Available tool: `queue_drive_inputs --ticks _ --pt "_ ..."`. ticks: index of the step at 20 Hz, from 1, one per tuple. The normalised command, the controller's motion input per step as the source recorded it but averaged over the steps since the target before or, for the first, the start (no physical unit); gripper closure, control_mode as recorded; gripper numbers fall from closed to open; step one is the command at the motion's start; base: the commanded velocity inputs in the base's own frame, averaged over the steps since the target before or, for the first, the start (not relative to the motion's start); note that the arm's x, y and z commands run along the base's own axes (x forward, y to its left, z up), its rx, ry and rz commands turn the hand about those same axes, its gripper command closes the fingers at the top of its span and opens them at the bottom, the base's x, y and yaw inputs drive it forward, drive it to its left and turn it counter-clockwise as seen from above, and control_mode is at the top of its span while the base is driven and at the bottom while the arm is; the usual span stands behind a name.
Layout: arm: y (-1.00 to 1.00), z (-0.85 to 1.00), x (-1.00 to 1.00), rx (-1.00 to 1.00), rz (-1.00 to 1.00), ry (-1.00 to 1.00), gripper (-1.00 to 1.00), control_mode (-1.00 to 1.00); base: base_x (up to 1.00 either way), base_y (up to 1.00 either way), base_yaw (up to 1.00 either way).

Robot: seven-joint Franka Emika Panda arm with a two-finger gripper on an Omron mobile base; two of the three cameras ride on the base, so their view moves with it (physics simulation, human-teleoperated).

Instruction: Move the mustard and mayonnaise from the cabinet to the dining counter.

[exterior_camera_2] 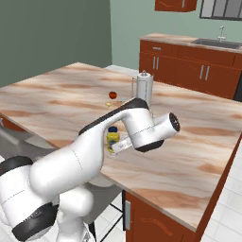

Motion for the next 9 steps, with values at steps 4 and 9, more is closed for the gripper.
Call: queue_drive_inputs --ticks 4,9 --pt "0.09 0.23 -0.37 -0.20 -0.39 0.10 -1.00 -1.00 0.00 0.00 0.00" --pt "0.04 0.25 -0.21 -0.18 -0.43 0.29 -1.00 -1.00 0.00 0.00 0.00"
